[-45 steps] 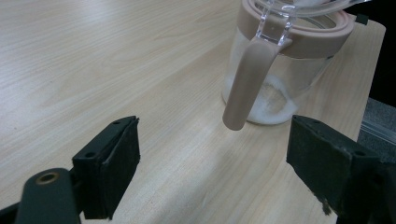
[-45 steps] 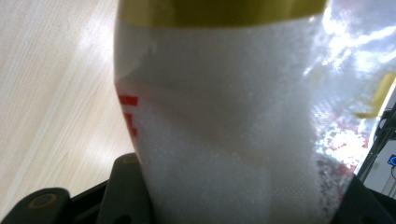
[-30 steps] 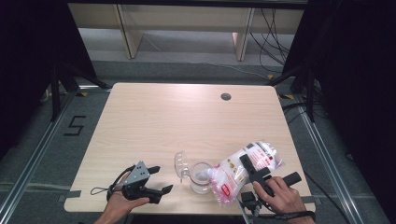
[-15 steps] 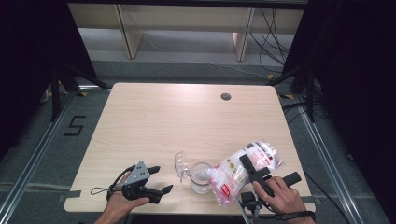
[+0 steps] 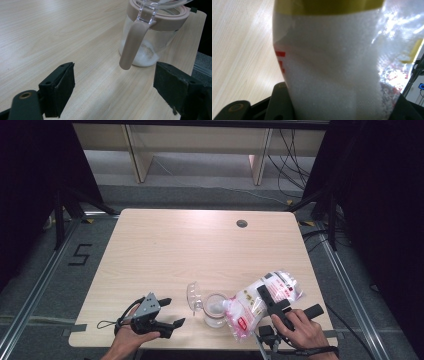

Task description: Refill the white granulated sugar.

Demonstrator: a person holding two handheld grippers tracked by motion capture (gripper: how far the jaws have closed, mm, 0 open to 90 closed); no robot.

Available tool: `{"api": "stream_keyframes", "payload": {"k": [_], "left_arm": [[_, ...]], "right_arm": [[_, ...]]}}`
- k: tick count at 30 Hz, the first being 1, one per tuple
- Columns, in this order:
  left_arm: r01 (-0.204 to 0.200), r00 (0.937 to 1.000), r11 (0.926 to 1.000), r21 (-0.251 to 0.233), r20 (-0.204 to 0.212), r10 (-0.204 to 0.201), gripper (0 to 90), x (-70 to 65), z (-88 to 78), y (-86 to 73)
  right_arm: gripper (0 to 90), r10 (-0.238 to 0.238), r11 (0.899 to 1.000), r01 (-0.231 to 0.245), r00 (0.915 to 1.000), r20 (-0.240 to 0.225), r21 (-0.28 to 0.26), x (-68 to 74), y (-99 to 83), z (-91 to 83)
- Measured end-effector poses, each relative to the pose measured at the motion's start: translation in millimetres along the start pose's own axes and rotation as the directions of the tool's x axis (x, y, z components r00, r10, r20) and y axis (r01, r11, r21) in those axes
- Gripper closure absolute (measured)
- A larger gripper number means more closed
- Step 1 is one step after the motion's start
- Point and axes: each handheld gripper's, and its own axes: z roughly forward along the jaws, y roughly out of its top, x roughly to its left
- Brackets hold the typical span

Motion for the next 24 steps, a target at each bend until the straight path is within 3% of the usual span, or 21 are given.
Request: {"api": "stream_keyframes", "payload": {"k": [1,4,6,8,10,19,22,24], "left_arm": [[0.000,1.0000,1.0000,0.000,0.000,0.000,16.9,0.0,0.0,0.0],[0.000,1.0000,1.0000,-0.001,0.001,0.000,16.9,0.1,-0.1,0.0],[0.002,1.0000,1.0000,-0.003,0.001,-0.002,16.9,0.1,0.0,-0.1],[0.000,1.0000,1.0000,-0.001,0.000,0.000,16.9,0.0,-0.1,0.0],[-0.002,1.0000,1.0000,0.000,0.001,0.002,16.9,0.0,-0.2,0.1],[0.007,1.0000,1.0000,-0.005,0.002,-0.007,16.9,-0.6,0.9,-0.2],[0.007,1.0000,1.0000,0.000,-0.004,-0.007,16.9,-0.6,0.7,-0.2],[0.009,1.0000,1.0000,0.003,-0.003,-0.009,16.9,-0.3,1.2,-0.5]], "right_arm": [[54.1,-0.028,1.000,0.028,0.9996,-0.004,-0.009,-1.6,0.3,0.4],[54.1,-0.043,0.999,0.043,0.9991,-0.007,-0.003,-1.6,0.8,0.3],[54.1,-0.022,1.000,0.022,0.9997,-0.013,0.003,-0.6,1.9,-0.1],[54.1,-0.039,0.999,0.039,0.9992,-0.010,-0.003,-1.6,2.9,0.6],[54.1,-0.011,1.000,0.011,0.9998,-0.019,0.009,0.5,3.5,0.1],[54.3,-0.058,0.998,0.059,0.9976,-0.036,0.001,-4.9,4.6,1.6],[54.3,-0.016,1.000,0.016,0.9985,-0.052,0.014,-2.7,5.3,0.8],[54.3,-0.019,1.000,0.019,0.9985,-0.052,0.013,-3.1,5.6,0.8]]}}
